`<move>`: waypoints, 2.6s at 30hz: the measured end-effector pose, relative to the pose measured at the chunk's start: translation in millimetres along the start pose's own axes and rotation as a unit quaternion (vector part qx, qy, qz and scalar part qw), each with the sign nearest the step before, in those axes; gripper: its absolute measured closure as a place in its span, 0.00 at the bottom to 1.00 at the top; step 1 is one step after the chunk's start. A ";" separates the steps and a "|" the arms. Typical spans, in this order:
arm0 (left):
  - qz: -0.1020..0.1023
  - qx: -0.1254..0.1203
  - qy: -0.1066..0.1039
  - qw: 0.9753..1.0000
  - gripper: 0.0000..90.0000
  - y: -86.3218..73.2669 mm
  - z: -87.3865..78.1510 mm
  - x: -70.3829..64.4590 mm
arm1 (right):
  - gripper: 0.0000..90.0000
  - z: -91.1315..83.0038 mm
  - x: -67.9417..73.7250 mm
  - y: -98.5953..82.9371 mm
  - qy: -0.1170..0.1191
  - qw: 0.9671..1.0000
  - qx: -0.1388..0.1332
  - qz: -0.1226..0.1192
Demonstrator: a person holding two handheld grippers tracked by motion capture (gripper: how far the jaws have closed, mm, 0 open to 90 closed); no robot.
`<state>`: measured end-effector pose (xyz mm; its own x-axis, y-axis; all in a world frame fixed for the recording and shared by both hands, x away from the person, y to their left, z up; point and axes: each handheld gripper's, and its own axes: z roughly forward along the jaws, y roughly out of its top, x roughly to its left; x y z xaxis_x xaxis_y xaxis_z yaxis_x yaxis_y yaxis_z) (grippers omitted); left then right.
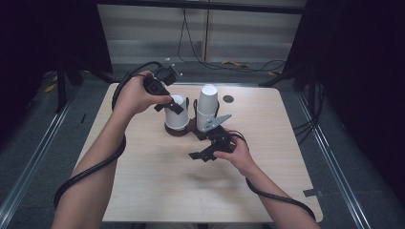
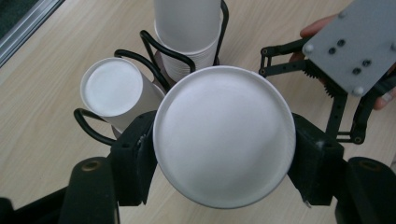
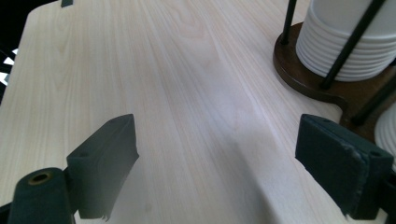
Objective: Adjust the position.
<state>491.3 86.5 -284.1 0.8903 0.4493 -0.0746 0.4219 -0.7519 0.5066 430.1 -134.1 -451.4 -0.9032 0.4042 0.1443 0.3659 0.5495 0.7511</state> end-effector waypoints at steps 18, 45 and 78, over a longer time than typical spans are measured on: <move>0.025 0.003 -0.029 0.999 0.37 -8.2 24.6 -18.0 | 0.14 -33.8 -4.7 -12.1 -0.016 1.000 0.020 -0.007; 0.047 0.013 -0.056 0.997 0.37 -12.0 37.8 -31.7 | 0.14 -48.0 -7.5 -26.1 -0.019 0.999 0.025 -0.007; 0.053 0.020 -0.072 0.996 0.37 -6.2 59.1 -36.6 | 0.14 -56.4 -11.2 -21.2 -0.008 1.000 0.016 -0.012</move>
<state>466.2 46.2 -335.3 0.9445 0.2943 -0.1458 0.3275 -0.8113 0.4843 419.8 -191.5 -432.6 -0.9078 0.4030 0.1163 0.3521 0.5814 0.7335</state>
